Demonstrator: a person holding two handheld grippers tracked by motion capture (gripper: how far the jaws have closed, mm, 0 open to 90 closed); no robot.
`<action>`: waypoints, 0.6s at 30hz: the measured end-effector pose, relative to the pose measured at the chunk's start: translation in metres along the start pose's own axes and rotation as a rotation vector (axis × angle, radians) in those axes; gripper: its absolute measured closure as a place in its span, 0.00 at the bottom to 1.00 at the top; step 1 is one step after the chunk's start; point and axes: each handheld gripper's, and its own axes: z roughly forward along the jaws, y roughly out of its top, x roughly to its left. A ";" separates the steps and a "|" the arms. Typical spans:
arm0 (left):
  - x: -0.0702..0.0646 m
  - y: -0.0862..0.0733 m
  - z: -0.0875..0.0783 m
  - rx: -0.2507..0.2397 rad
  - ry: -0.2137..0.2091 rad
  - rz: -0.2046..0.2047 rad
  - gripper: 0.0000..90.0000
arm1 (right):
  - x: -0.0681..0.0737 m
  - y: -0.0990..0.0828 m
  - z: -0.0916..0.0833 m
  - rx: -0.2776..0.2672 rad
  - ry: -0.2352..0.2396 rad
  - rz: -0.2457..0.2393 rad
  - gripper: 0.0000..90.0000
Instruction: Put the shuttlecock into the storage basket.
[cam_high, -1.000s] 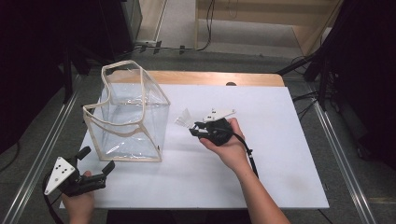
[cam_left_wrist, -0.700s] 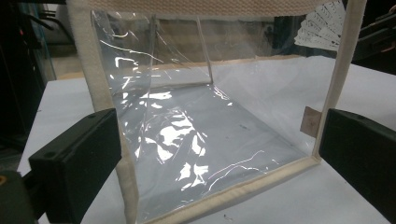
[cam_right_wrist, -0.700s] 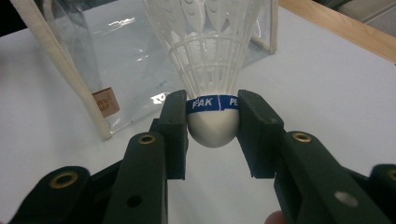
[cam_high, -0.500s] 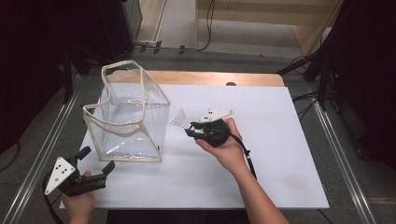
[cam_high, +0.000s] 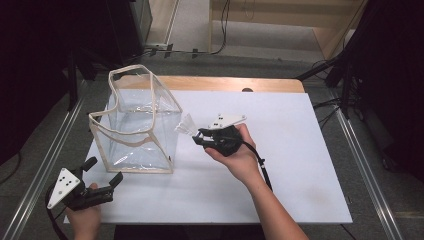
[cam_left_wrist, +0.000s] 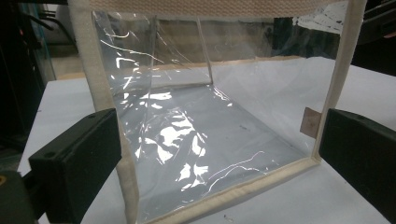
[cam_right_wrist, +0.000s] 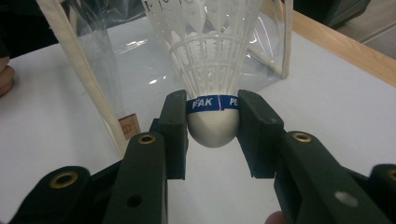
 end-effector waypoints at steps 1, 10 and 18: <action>0.000 0.000 0.000 0.000 0.000 0.000 0.00 | 0.001 0.001 0.000 -0.002 0.001 -0.001 0.70; 0.000 0.000 0.000 -0.001 0.000 0.000 0.00 | 0.005 0.010 -0.005 -0.020 0.003 -0.006 0.70; 0.000 0.000 0.000 -0.001 0.000 -0.001 0.00 | 0.010 0.019 -0.006 -0.031 0.011 -0.016 0.70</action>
